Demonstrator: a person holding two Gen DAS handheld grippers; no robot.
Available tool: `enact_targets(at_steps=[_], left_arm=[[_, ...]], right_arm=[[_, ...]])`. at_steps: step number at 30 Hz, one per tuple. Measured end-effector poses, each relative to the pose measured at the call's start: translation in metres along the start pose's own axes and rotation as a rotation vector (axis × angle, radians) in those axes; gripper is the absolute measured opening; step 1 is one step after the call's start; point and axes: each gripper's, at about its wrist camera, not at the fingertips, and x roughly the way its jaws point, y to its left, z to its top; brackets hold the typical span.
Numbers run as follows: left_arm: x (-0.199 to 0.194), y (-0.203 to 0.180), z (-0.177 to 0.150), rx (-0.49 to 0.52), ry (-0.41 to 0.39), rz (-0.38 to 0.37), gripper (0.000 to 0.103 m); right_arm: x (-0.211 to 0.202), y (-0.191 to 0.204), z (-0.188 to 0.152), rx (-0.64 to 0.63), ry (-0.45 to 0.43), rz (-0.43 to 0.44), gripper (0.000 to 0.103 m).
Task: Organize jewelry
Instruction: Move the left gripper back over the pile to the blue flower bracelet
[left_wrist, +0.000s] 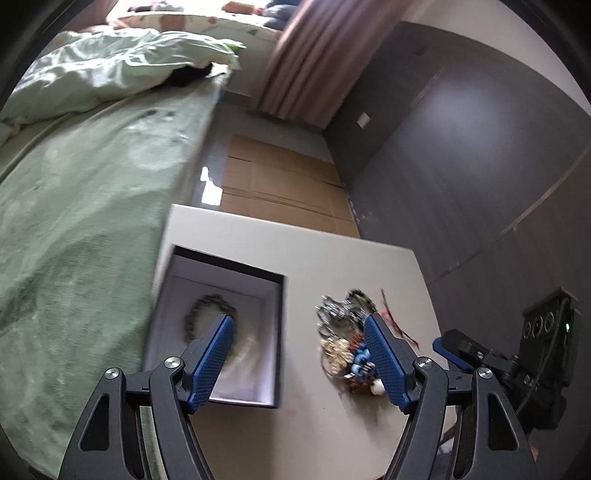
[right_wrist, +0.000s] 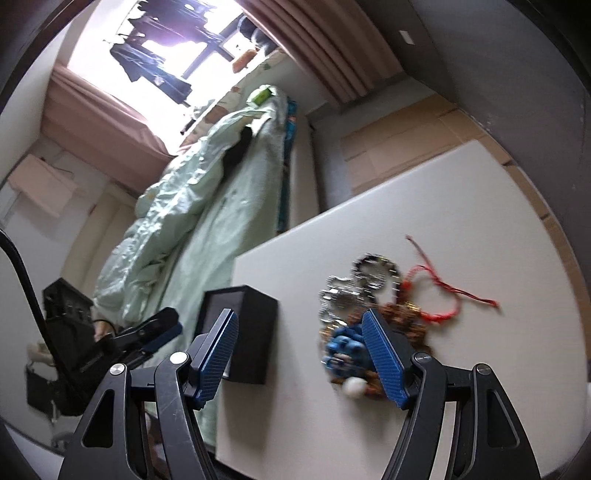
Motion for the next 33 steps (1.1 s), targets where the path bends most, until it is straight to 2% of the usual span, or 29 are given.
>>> enact_targets(at_steps=[8, 13, 20, 27, 29, 30, 33], left_arm=[[0.027, -0.035, -0.016, 0.070, 0.061, -0.038, 0.074], [0.056, -0.049, -0.030, 0.087, 0.133, -0.055, 0.068], [0.093, -0.064, -0.044, 0.113, 0.207, -0.065, 0.065], [0.114, -0.073, -0.052, 0.168, 0.235, -0.016, 0.057], [0.116, -0.075, -0.054, 0.190, 0.229, 0.022, 0.052], [0.118, -0.074, -0.053, 0.193, 0.229, 0.035, 0.044], [0.117, -0.072, -0.052, 0.195, 0.219, 0.037, 0.036]], right_arm=[[-0.007, -0.038, -0.007, 0.077, 0.047, -0.070, 0.070], [-0.012, -0.055, -0.011, 0.126, 0.051, -0.094, 0.069], [-0.005, -0.071, -0.016, 0.171, 0.087, -0.132, 0.054], [0.001, -0.079, -0.014, 0.184, 0.113, -0.163, 0.052], [0.002, -0.081, -0.013, 0.187, 0.115, -0.164, 0.052], [0.003, -0.081, -0.013, 0.190, 0.116, -0.164, 0.052], [0.005, -0.081, -0.013, 0.189, 0.122, -0.162, 0.052]])
